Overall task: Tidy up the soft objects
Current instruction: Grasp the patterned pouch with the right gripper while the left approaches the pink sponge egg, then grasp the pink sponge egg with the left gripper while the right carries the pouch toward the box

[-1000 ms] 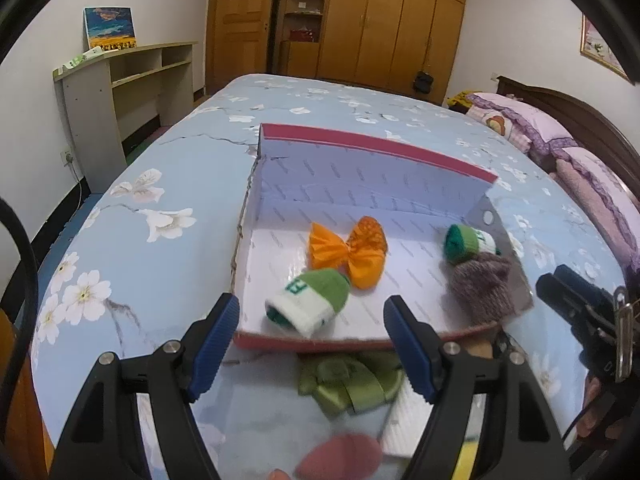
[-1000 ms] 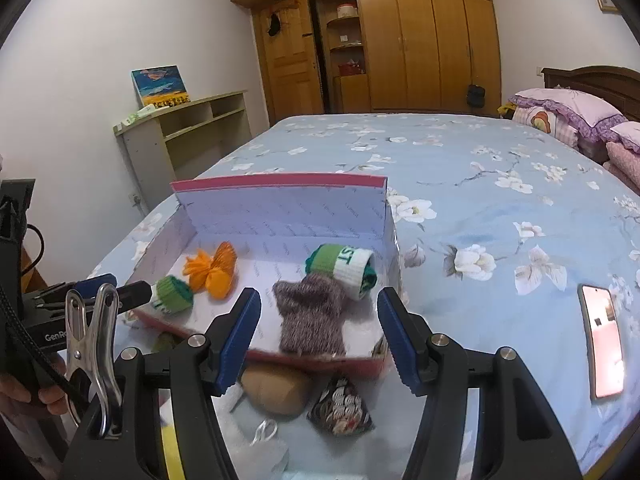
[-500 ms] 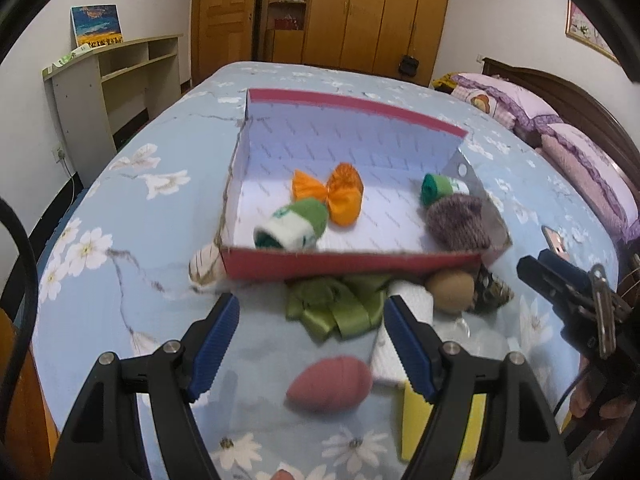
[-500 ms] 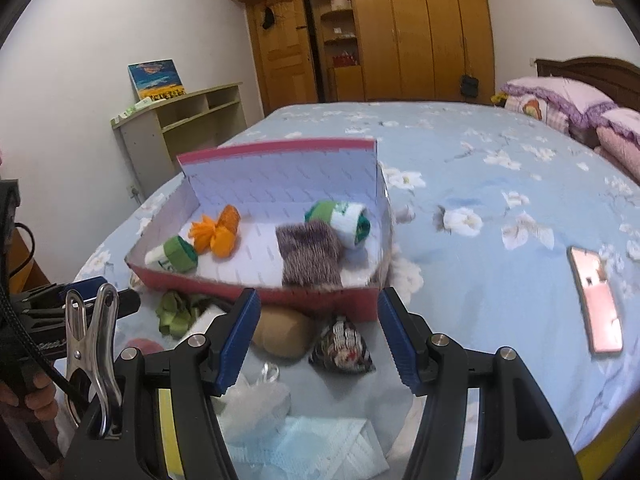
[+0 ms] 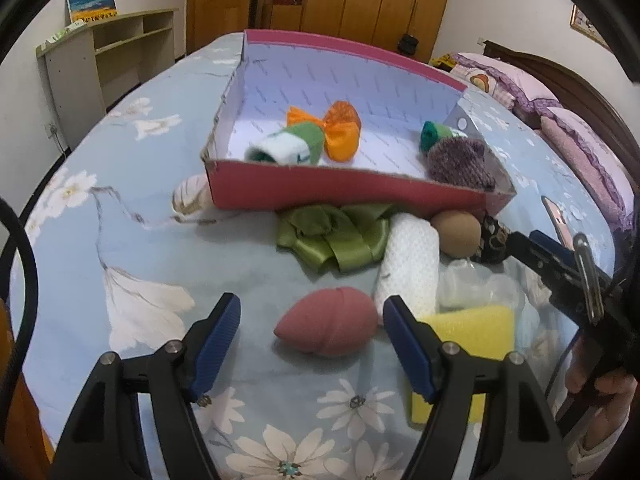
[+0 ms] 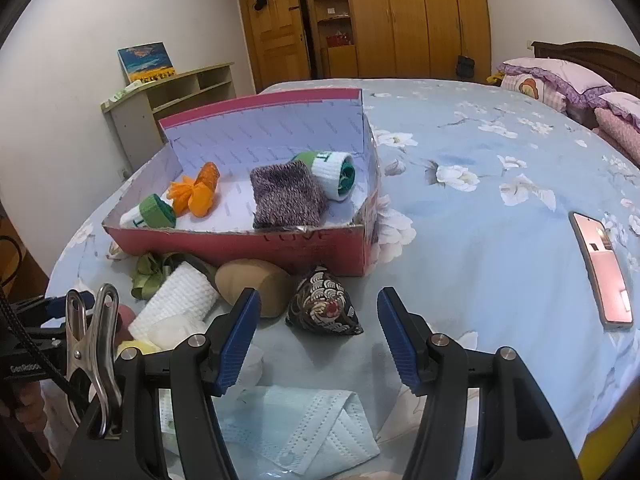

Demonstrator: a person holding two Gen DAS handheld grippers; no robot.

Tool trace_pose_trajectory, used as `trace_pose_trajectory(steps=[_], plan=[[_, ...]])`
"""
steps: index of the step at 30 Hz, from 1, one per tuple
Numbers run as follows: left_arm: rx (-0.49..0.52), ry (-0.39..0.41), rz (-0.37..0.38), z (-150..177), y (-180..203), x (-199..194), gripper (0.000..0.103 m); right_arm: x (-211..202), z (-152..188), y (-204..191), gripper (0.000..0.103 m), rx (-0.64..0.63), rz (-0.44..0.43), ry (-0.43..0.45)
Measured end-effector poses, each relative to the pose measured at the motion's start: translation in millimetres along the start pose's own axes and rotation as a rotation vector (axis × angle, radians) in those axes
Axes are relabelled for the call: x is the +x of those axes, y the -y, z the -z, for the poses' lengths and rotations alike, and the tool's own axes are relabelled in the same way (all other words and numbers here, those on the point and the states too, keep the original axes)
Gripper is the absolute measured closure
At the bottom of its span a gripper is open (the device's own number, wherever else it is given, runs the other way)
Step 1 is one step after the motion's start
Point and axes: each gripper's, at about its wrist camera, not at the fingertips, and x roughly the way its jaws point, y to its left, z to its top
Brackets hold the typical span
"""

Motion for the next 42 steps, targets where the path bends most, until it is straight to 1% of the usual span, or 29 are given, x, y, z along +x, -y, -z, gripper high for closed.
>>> trace_pose_trajectory(steps=[4,6,8,9,11,12,14,15,18,19,23,26,42], plan=[[-0.002,-0.001,0.013,4,0,3,0.029,6,2,2,0.041,0.003,-0.008,-0.013],[0.004,0.0,0.013,4,0,4,0.031,10,3,2,0.043,0.005,-0.016,-0.023],[0.009,0.002,0.013,4,1,5,0.034,13,5,2,0.048,0.008,-0.028,-0.032],[0.012,0.002,0.012,5,2,5,0.035,15,5,2,0.048,0.008,-0.03,-0.036],[0.019,0.0,0.008,6,2,7,0.036,17,7,2,0.055,0.011,-0.033,-0.042],[0.021,0.0,0.01,6,2,7,0.036,19,8,3,0.057,0.013,-0.035,-0.047],[0.019,-0.003,0.014,7,3,10,0.037,21,11,5,0.065,0.019,-0.032,-0.052],[0.018,-0.003,0.016,7,2,10,0.037,22,11,6,0.066,0.024,-0.028,-0.053],[0.02,-0.002,0.026,8,3,11,0.044,22,12,10,0.07,0.04,-0.04,-0.055],[0.024,-0.001,0.033,8,4,11,0.049,21,12,11,0.071,0.039,-0.042,-0.054],[0.04,0.001,0.028,9,7,8,0.051,18,13,8,0.072,0.026,-0.039,-0.04],[0.034,0.005,0.036,9,7,3,0.052,14,12,7,0.072,0.02,-0.044,-0.028],[0.008,0.06,0.034,-2,2,-21,0.052,-11,2,-4,0.072,-0.011,-0.049,0.027]])
